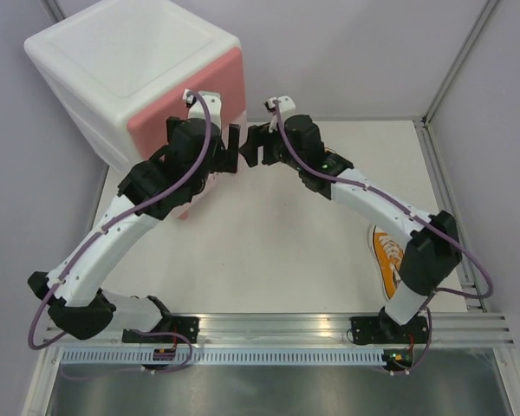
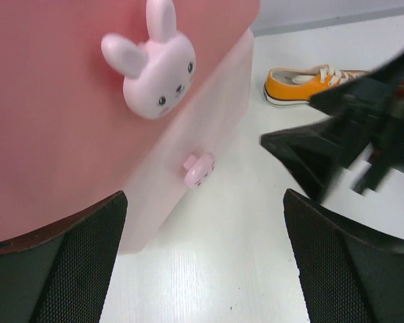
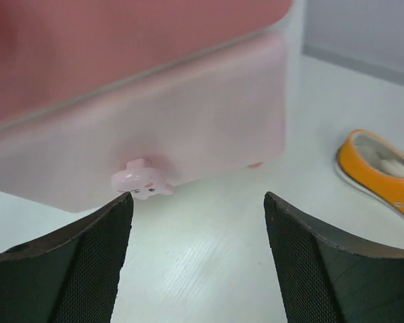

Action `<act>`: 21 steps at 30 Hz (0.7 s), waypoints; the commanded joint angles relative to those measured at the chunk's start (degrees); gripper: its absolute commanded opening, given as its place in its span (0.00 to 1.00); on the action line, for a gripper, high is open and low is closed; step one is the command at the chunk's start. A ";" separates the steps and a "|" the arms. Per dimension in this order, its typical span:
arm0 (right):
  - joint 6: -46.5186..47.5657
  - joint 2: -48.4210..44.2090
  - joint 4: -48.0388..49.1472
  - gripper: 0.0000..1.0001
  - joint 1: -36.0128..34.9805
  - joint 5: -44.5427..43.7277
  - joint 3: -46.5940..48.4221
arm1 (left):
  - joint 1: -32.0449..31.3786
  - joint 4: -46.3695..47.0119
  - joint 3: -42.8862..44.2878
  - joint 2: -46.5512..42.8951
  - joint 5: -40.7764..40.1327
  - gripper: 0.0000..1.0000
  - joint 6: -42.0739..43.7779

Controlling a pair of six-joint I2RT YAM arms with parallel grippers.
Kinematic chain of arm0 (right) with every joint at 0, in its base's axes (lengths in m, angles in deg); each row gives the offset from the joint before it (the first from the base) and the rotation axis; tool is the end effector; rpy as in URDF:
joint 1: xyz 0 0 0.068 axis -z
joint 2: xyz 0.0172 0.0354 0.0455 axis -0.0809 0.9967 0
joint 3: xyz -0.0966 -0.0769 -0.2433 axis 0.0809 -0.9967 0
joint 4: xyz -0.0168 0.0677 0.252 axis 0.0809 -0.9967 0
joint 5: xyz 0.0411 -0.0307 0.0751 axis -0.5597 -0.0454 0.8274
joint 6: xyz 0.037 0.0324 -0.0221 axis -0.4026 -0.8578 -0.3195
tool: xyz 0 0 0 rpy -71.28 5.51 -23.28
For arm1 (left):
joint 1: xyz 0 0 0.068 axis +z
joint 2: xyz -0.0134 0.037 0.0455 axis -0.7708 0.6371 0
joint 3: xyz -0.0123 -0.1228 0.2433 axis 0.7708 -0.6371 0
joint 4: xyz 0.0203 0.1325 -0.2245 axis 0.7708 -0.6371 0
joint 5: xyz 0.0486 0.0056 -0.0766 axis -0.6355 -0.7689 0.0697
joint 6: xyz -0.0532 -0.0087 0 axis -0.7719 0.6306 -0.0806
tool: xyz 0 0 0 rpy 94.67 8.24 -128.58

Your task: Place and organize the shoes in the shoe cabinet

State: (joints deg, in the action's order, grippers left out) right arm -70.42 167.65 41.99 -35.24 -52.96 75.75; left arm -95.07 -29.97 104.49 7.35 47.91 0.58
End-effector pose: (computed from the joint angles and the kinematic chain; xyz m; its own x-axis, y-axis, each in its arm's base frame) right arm 0.3259 0.2742 0.3463 -0.3790 0.0292 -0.9249 -0.5918 0.7608 0.2665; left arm 0.1925 -0.1596 0.4639 -0.3492 0.1187 -0.9295 0.1030 0.9908 0.0878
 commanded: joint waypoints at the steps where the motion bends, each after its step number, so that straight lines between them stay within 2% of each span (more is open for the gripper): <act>1: 0.98 -8.97 -3.05 0.83 0.94 -6.67 -2.74 | 2.01 1.74 7.17 3.71 -2.01 1.00 -3.41; 6: 0.81 -17.58 -7.88 0.90 2.43 -11.94 -7.23 | 4.73 1.83 13.78 9.34 -1.05 1.00 -5.08; 12: 3.27 -24.97 -12.28 0.98 4.02 -13.27 -11.45 | 7.64 2.35 18.97 11.72 2.82 1.00 -4.47; 21: 5.29 -30.26 -14.13 0.98 5.51 -13.10 -15.67 | 10.27 2.18 19.85 11.02 10.37 1.00 -0.60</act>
State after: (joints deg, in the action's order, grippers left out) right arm -66.68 139.26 28.19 -30.10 -65.70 60.87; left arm -86.09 -29.18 122.61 19.11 54.54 -2.38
